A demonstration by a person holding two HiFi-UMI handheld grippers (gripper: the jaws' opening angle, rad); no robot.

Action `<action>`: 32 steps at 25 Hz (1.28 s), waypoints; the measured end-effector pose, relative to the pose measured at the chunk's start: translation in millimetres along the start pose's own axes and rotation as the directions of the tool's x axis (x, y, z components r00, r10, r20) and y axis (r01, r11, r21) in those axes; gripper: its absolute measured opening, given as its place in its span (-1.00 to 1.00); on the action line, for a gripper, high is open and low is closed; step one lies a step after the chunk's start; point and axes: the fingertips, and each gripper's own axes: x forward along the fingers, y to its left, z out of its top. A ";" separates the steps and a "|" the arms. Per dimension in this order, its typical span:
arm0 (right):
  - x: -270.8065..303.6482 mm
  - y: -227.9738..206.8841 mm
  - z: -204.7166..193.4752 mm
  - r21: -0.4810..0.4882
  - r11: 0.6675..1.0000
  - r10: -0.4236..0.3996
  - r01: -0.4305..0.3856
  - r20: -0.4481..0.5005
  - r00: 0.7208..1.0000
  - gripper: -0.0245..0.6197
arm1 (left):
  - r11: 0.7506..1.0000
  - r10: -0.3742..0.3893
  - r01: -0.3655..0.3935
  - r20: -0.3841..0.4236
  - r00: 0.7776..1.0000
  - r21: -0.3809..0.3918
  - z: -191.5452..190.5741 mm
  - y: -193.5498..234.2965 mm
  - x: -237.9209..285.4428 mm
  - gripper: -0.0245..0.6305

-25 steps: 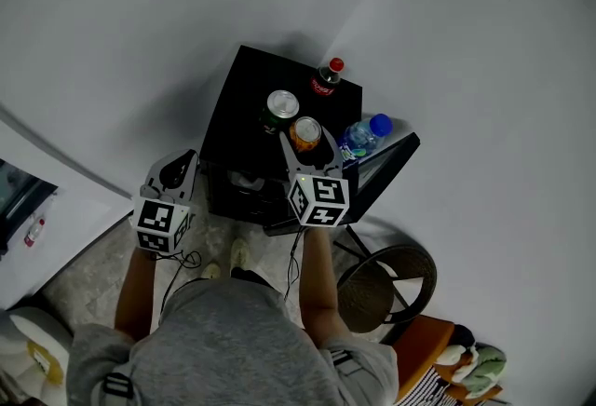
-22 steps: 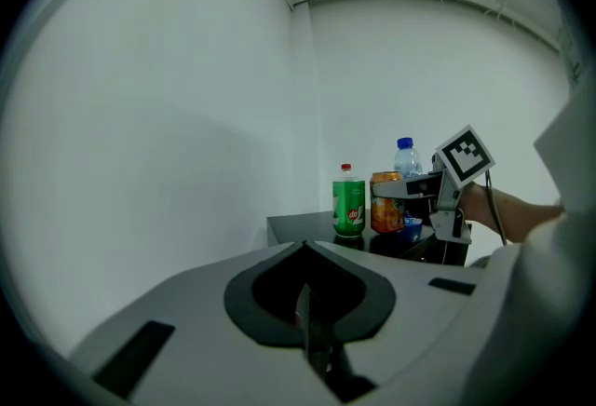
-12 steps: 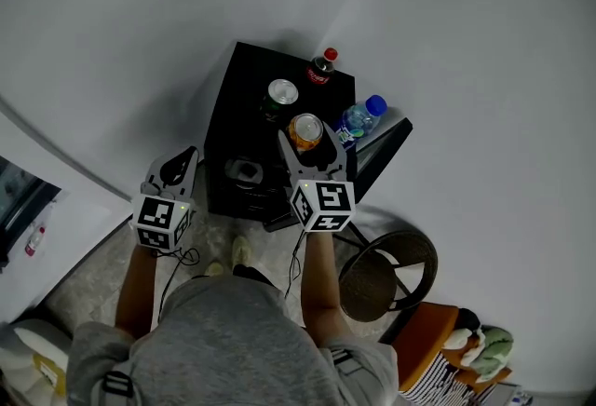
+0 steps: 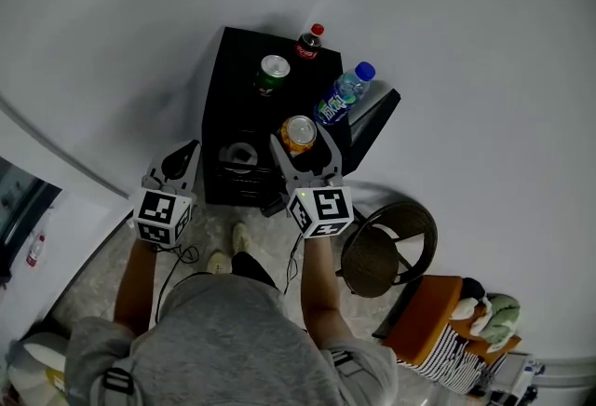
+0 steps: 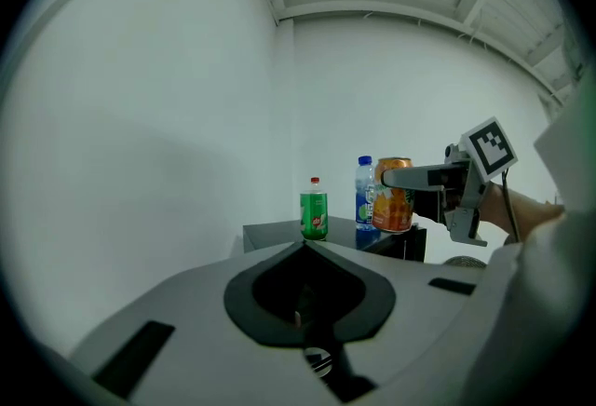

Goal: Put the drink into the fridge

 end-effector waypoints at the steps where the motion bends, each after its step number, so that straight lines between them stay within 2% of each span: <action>1: -5.9 2.7 -1.6 0.002 1.000 0.000 0.000 0.004 1.000 0.10 | 1.000 -0.006 0.006 -0.001 1.000 0.000 -1.2 -1.5 -1.7 -0.91; 10: -43.1 23.1 -36.7 -0.028 0.999 0.020 -0.019 0.013 1.000 0.10 | 0.998 -0.064 0.064 -0.045 0.997 -0.008 -31.6 -21.5 -4.5 -0.91; 18: -52.8 35.6 -83.4 0.029 0.996 0.082 -0.083 0.026 0.996 0.10 | 0.996 -0.086 0.086 -0.064 0.994 -0.002 -67.1 -37.1 4.0 -0.91; 24: -43.9 34.2 -122.1 0.045 0.983 0.177 -0.177 0.019 0.984 0.10 | 0.998 -0.037 0.035 -0.057 0.998 -0.045 -91.3 -37.0 13.1 -0.92; 32: -16.7 32.8 -186.9 0.042 0.954 0.295 -0.296 0.029 0.955 0.10 | 0.997 0.072 -0.073 -0.073 0.995 -0.025 -149.1 -25.4 16.2 -0.91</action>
